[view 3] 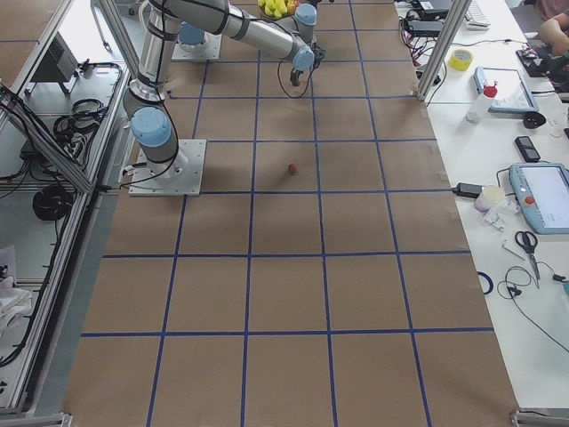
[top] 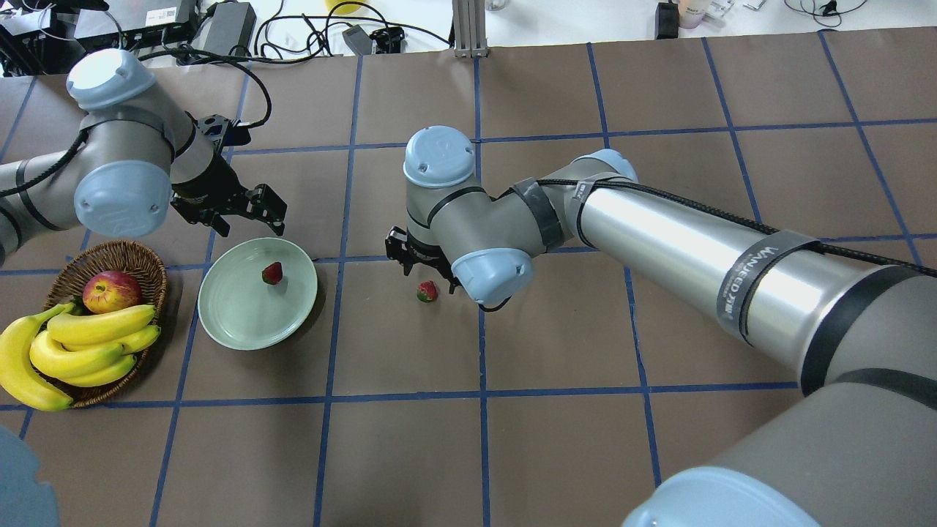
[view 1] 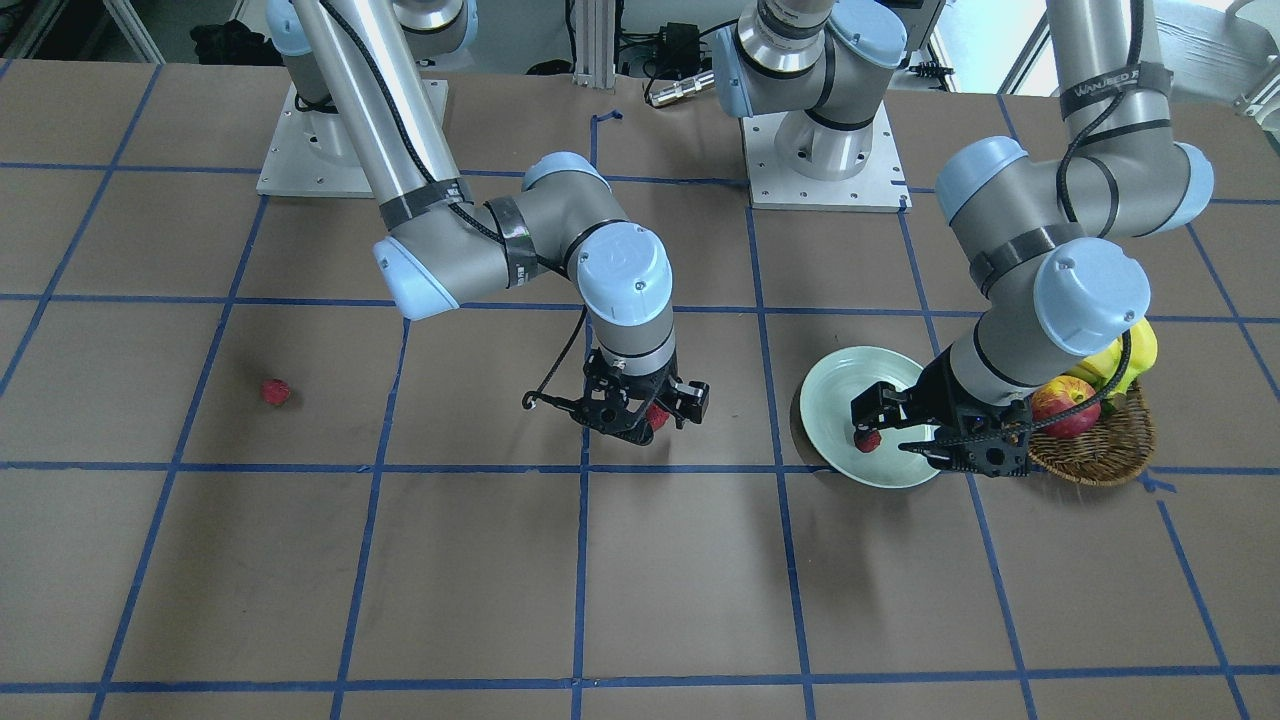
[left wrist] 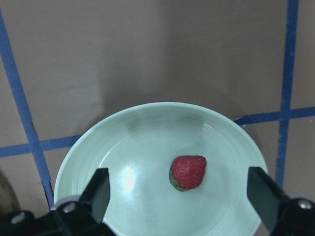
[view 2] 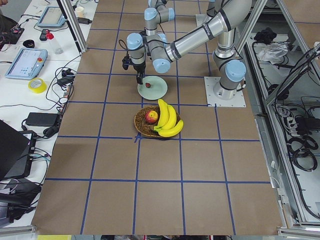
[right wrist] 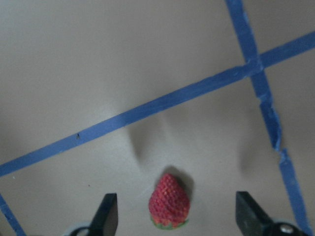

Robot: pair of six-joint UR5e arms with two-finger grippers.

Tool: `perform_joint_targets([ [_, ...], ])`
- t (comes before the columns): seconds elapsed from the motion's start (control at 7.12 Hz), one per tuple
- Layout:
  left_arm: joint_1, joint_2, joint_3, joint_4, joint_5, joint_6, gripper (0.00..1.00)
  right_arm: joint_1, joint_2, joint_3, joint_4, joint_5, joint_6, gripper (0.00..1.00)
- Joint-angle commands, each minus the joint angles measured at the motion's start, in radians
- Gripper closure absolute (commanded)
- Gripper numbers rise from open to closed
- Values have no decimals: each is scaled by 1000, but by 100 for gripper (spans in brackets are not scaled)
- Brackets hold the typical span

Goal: Collect all strawberries into plate
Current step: 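Grasp the mid-table strawberry with the left gripper while the right grasps the last strawberry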

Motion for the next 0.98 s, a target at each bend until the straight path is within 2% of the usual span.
perform_joint_targets([
  [0.0, -154, -4, 21, -27, -20, -300, 0, -142, -115, 12, 165, -33, -239, 0],
  [0.14, -267, -19, 24, -10, -20, -464, 0, -217, -168, 72, 201, -56, -365, 0],
  [0.28, -355, -39, 18, 65, -20, -534, 0, -306, -225, 163, 186, -100, -535, 0],
  [0.42, -427, -74, 14, 94, -17, -577, 0, -412, -273, 242, 166, -100, -667, 1],
  [0.56, -492, -114, 7, 152, -16, -642, 0, -501, -300, 273, 129, -105, -823, 1],
  [0.84, -517, -171, -58, 259, 3, -671, 3, -674, -302, 275, 126, -169, -1092, 1],
])
